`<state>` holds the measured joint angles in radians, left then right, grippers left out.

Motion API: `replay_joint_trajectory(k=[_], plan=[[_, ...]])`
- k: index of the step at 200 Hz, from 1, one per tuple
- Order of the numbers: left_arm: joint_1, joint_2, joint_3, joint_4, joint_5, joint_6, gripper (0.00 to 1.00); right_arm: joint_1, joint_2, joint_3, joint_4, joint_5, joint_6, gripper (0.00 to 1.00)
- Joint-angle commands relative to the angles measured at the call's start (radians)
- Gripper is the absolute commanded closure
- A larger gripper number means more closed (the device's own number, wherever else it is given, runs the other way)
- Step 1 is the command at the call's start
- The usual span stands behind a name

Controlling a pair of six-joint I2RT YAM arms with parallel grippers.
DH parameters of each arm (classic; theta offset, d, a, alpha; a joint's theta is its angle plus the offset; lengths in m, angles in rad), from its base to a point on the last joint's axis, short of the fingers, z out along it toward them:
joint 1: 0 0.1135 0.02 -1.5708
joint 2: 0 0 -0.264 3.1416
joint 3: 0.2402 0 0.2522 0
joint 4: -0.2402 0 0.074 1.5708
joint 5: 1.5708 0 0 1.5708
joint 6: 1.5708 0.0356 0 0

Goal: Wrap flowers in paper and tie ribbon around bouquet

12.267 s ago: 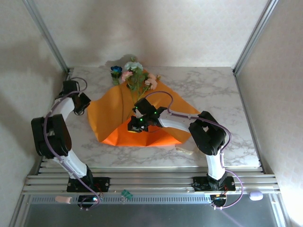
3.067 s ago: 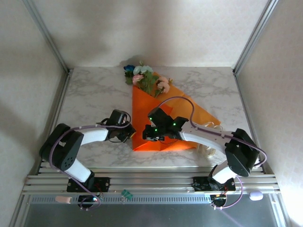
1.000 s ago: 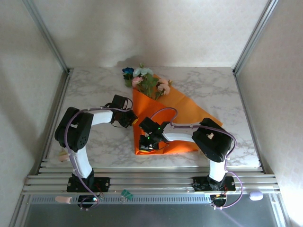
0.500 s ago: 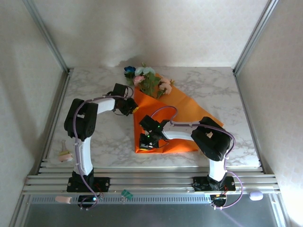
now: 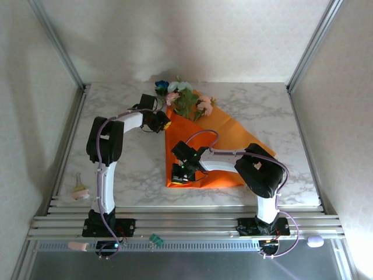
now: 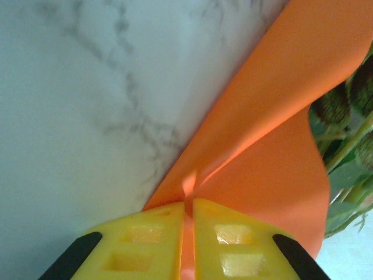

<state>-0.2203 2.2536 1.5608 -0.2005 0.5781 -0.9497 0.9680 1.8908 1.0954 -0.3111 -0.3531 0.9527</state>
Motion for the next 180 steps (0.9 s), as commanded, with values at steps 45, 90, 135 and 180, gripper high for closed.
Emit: replay_joint_trajectory(k=[45,90,135,180], plan=[[0.06,0.167,0.117,0.068,-0.126,-0.008,0.9,0.014,0.077,-0.042,-0.178,0.002,-0.017,1.0],[0.072,0.233,0.251,0.074,-0.111,-0.035,0.89,0.012,0.083,-0.044,-0.184,0.002,-0.016,1.0],[0.076,0.317,0.369,0.027,-0.119,-0.039,0.89,0.012,0.08,-0.045,-0.186,0.006,-0.015,1.0],[0.085,0.343,0.433,0.061,-0.104,-0.06,0.89,0.013,0.08,-0.042,-0.185,0.01,-0.012,1.0]])
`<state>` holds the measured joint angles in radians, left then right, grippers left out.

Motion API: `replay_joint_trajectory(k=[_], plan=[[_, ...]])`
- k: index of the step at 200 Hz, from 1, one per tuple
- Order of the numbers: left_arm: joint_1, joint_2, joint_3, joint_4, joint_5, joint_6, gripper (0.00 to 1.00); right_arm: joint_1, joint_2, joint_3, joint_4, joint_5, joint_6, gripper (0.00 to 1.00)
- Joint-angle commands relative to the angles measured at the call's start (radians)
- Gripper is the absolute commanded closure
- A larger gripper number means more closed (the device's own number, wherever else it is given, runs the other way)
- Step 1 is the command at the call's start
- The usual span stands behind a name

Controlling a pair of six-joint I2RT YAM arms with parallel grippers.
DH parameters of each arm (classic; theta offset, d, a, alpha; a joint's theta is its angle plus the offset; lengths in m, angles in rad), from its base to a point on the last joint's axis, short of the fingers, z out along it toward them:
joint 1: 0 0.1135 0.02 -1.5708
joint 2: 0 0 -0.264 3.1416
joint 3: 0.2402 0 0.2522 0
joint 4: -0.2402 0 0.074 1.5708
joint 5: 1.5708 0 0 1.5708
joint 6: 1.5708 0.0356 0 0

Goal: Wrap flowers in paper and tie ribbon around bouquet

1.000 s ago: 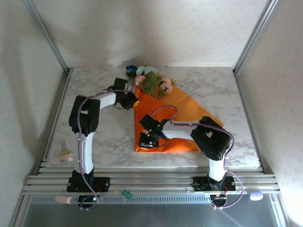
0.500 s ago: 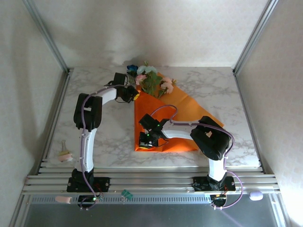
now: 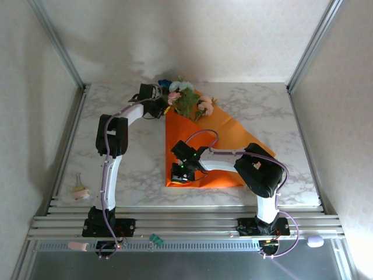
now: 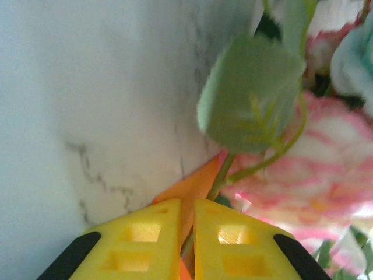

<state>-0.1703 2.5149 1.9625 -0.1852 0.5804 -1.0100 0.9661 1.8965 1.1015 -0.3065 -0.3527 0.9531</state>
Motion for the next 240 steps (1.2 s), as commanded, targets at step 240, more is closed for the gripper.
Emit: replay_joint_trajectory(k=[240], plan=[[-0.328,-1.049,-1.339,-0.017,0.018,-0.038,0.76,-0.042,-0.082,0.029,-0.151,0.027,-0.037,1.0]])
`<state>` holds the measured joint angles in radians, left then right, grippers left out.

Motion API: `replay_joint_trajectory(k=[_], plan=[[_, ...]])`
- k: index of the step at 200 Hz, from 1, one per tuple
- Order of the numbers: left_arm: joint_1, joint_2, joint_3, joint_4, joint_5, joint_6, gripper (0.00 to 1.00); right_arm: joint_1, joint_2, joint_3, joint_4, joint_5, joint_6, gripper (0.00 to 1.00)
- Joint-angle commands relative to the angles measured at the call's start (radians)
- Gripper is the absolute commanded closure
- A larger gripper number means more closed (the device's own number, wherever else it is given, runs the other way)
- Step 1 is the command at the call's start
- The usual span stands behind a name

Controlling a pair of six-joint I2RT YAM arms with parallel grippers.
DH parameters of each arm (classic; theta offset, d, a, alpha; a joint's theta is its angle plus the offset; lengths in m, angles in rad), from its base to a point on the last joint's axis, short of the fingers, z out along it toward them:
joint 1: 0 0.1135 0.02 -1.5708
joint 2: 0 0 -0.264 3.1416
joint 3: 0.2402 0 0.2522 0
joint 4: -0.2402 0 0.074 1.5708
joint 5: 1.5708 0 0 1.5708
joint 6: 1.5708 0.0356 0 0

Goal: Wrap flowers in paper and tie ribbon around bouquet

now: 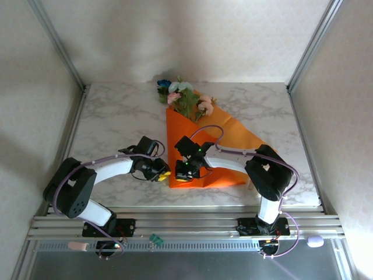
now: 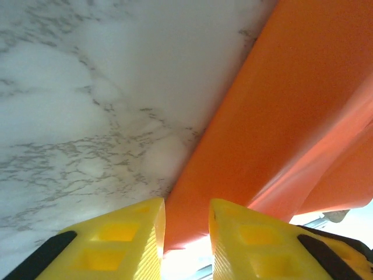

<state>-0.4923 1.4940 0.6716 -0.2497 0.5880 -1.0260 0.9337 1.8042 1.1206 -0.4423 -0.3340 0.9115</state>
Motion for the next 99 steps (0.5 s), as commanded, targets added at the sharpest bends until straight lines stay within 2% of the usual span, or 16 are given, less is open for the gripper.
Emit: replay_joint_trajectory(k=[1,73,99], plan=[[-0.006,-0.028,-0.05,0.049,0.011,-0.023,0.76,-0.01,0.011,0.009,-0.013,0.008,0.006,1.0],[-0.01,0.009,-0.028,0.151,-0.006,-0.003,0.75,-0.023,0.06,-0.058,0.024,0.003,0.032,1.0],[0.053,-0.012,0.046,0.137,-0.055,0.008,0.66,-0.025,0.058,-0.094,0.049,0.003,0.046,1.0]])
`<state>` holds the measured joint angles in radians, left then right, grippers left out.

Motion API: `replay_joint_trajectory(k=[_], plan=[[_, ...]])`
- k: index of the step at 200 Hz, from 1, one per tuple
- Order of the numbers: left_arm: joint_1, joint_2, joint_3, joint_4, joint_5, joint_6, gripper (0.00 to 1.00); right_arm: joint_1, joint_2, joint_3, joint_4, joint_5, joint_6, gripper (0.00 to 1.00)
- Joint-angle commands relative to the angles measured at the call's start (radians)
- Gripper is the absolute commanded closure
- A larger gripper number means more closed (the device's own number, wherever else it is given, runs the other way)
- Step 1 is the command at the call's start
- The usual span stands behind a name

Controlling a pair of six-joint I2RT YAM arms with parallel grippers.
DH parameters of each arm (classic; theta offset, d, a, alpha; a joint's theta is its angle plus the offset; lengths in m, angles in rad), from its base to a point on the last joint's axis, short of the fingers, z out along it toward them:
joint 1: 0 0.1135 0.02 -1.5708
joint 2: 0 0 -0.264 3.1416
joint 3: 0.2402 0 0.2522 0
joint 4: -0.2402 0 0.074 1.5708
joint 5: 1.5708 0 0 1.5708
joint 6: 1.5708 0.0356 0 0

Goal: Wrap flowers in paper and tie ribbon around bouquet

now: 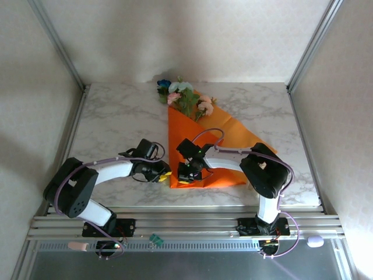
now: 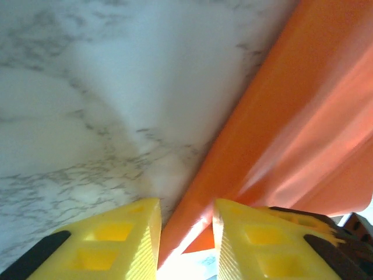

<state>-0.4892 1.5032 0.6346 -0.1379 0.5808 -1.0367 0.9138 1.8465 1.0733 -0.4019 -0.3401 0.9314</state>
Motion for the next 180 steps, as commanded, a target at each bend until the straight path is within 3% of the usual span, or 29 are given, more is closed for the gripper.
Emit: replay_joint_trajectory(k=[1,30,56,82,125,153,180], plan=[[0.054,-0.021,0.089,0.025,-0.049,0.02,0.66,-0.005,0.016,-0.048,0.01,0.009,0.027,1.0],[0.169,0.121,0.242,-0.026,-0.017,0.143,0.66,-0.005,0.018,-0.079,0.041,-0.002,0.039,1.0],[0.186,0.239,0.314,-0.048,0.055,0.232,0.73,-0.008,0.025,-0.073,0.03,-0.002,0.031,1.0],[0.166,0.212,0.311,-0.091,0.086,0.242,0.77,-0.012,0.021,-0.072,0.03,0.0,0.028,1.0],[0.071,0.115,0.223,-0.088,0.078,0.165,0.76,-0.012,0.003,-0.011,0.032,0.01,-0.015,0.98],[0.101,0.096,0.198,-0.137,-0.049,0.194,0.66,-0.012,0.002,0.055,-0.01,0.022,-0.043,0.97],[0.153,0.127,0.2,-0.027,0.001,0.23,0.66,-0.013,0.036,0.063,-0.022,-0.001,-0.035,1.0]])
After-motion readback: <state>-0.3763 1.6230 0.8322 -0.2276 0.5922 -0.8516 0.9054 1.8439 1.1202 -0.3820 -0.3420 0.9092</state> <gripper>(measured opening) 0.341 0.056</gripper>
